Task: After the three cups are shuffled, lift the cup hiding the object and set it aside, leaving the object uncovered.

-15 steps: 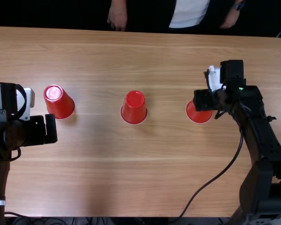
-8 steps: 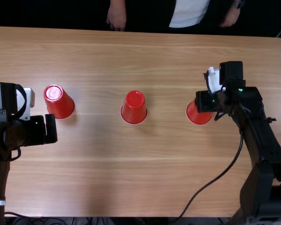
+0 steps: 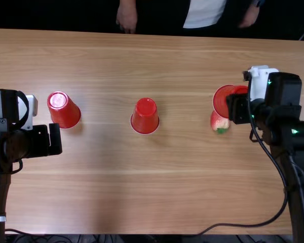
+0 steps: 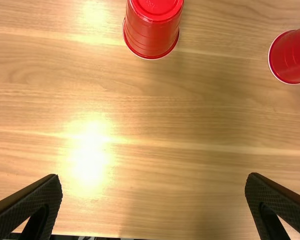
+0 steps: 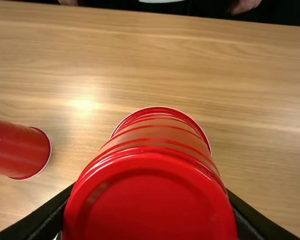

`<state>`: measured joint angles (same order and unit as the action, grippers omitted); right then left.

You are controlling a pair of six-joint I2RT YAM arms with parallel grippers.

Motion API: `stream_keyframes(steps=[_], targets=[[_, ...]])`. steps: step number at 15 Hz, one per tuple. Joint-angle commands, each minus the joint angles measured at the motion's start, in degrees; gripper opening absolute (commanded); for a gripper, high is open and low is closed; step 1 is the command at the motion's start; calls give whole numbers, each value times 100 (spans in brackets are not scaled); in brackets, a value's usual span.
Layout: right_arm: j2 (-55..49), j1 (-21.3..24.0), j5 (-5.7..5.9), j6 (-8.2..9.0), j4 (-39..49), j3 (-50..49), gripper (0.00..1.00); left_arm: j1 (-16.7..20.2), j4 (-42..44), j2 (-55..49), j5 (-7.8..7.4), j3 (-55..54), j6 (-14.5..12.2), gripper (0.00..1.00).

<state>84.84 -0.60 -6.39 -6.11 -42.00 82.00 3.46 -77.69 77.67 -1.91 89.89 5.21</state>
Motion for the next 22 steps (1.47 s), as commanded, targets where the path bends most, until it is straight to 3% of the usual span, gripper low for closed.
stream_keyframes(steps=[1,4,8,12,16,18,19,20,22], targets=[[-328,420,28,-11,-25,-307,30,-12,7,11,1,-121,-15,100],[-793,1185,38,-54,17,-1001,31,-12,7,3,1,-138,-15,100],[-995,1625,49,-54,91,-1959,33,-21,-4,3,1,-138,-15,100],[-626,1721,49,-43,217,-2408,37,-21,-15,3,1,-138,-15,100],[-310,1721,59,-43,892,-2742,46,-21,-57,-24,1,-138,-15,100],[-213,1721,59,-43,987,-2821,62,-12,-67,-59,1,-138,-15,100],[-213,1721,49,-54,987,-2812,89,-12,-67,-68,1,-147,-15,100],[-248,1721,49,-64,977,-2786,100,-12,-78,-103,1,-147,-15,100],[-301,1721,49,-75,987,-2706,100,-12,-78,-147,1,-147,-15,100]])
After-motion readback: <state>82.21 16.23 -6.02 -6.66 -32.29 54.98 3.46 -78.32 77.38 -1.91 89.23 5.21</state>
